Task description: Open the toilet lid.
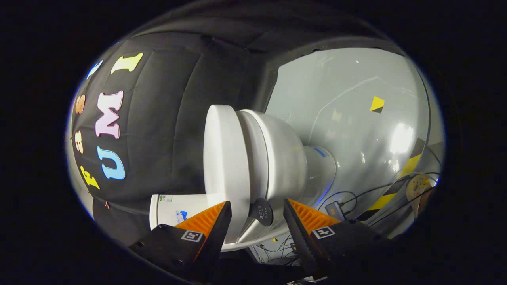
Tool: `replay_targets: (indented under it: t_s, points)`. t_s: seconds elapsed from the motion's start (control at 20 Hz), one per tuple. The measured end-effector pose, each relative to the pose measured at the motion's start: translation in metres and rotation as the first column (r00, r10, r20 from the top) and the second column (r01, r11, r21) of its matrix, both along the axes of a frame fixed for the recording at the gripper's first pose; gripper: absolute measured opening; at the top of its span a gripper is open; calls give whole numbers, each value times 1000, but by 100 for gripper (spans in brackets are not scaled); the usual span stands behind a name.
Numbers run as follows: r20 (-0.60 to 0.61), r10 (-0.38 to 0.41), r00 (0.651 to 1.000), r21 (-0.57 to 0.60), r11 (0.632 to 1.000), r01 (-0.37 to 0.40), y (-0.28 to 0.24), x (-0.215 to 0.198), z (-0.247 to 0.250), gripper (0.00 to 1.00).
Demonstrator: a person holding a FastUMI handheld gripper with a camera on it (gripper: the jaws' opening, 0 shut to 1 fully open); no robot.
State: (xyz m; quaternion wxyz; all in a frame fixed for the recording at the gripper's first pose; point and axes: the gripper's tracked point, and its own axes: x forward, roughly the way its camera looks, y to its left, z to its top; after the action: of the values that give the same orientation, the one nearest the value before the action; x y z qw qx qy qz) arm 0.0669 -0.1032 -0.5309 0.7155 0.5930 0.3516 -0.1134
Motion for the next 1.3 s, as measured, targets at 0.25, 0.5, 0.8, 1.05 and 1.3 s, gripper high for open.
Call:
replay_targets:
  t_s: [0.25,0.5,0.8,1.05,1.3]
  points:
    - [-25,12,1000,-2,1000,-12,5,2,-12,49]
    - [-2,-3,1000,31,1000,3,6,5,-10,12]
    - [-1,-17,1000,49,999,17,8,7,-12,5]
    - [-8,17,1000,13,1000,-17,10,12,-7,5]
    - [12,133,991,-139,982,-130,17,16,24,5]
